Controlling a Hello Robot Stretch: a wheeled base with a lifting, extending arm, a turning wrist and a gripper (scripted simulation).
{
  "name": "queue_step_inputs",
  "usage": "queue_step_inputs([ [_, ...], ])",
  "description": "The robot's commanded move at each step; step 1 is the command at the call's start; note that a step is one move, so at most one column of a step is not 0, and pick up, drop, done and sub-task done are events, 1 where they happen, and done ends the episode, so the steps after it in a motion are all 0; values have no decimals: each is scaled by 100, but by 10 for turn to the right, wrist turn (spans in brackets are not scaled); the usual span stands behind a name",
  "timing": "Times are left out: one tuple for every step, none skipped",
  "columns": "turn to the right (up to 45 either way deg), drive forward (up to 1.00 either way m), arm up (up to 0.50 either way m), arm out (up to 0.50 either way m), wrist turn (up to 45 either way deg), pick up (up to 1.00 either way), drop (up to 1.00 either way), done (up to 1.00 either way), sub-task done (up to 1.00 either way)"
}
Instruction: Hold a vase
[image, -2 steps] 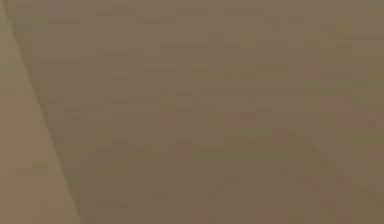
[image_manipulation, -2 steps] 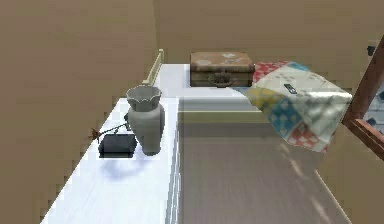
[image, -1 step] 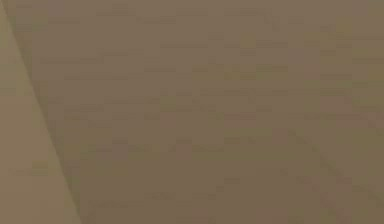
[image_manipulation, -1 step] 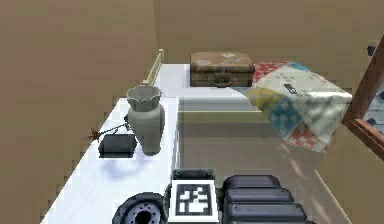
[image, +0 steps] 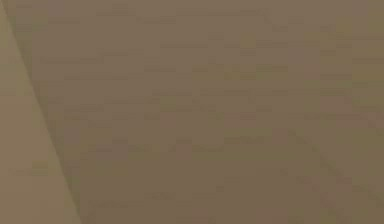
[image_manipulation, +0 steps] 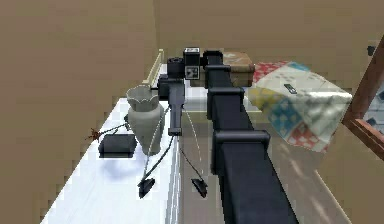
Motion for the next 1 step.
queue_step_inputs([
  [0, 0, 0, 0, 450, 0, 0, 0, 0],
])
